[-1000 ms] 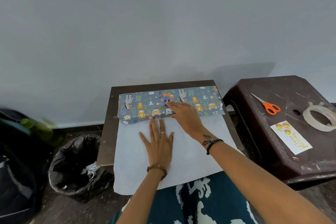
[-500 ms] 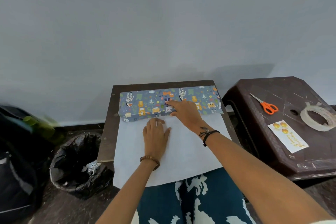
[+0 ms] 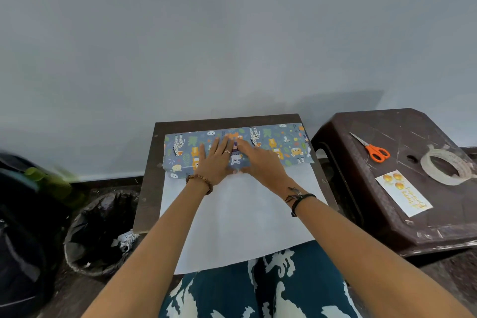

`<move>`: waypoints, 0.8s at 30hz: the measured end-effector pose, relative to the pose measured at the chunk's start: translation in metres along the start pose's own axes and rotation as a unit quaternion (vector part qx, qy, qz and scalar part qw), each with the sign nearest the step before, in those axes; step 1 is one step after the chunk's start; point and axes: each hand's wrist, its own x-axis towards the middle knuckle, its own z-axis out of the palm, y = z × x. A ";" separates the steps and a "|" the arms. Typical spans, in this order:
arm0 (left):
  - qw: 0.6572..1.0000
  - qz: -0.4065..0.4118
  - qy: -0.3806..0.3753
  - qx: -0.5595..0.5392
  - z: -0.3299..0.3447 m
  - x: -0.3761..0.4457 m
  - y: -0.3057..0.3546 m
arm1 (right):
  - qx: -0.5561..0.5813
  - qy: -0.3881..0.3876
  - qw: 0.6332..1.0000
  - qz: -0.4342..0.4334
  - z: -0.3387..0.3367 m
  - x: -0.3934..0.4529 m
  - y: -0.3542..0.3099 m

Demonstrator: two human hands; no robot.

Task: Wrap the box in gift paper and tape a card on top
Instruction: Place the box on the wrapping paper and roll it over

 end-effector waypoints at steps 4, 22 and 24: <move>0.996 -0.017 0.074 0.040 0.011 -0.008 0.003 | 0.013 -0.052 0.999 0.002 -0.001 -0.006 0.003; 0.990 -0.029 0.122 0.069 0.022 -0.010 0.004 | 0.038 0.002 0.999 -0.022 -0.002 0.002 0.016; 0.989 -0.019 0.112 0.095 0.019 -0.009 0.002 | -0.008 0.009 1.000 -0.026 0.002 0.003 0.016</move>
